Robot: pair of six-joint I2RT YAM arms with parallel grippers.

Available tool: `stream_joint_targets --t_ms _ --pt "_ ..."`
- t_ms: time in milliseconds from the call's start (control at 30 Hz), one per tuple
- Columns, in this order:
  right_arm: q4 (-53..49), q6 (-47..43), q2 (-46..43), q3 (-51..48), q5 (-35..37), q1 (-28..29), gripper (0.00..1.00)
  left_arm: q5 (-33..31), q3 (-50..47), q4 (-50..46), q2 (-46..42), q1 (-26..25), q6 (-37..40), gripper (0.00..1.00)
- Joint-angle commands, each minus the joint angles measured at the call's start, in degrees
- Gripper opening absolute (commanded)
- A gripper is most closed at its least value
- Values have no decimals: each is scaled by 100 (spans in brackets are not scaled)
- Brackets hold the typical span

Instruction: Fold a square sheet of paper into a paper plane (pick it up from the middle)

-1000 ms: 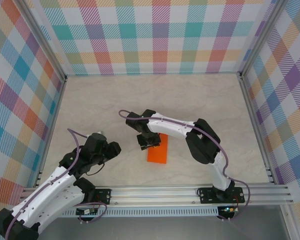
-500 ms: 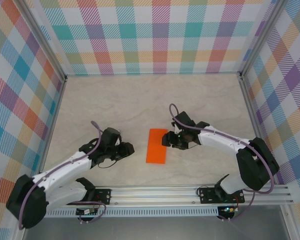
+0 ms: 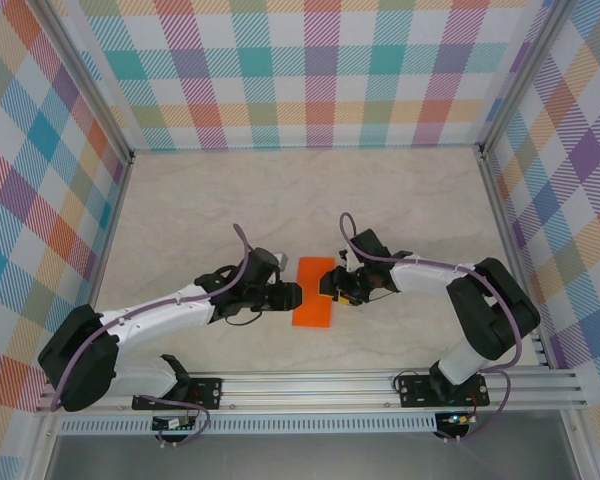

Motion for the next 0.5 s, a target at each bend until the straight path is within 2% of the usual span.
stream_joint_targets --t_ms 0,100,200,467 --pt "229 47 73 162 -222 -84 51 -830 257 -554 112 -545 721 55" --pt "346 46 179 171 -379 -149 48 -1579 545 -830 341 -1114 1053 60" --pt "310 37 375 286 -457 -206 40 -2051 853 -982 712 -1638 1439 63" --pt "238 39 558 445 -500 -267 38 -2975 1732 -1702 2104 -2637 2178 70"
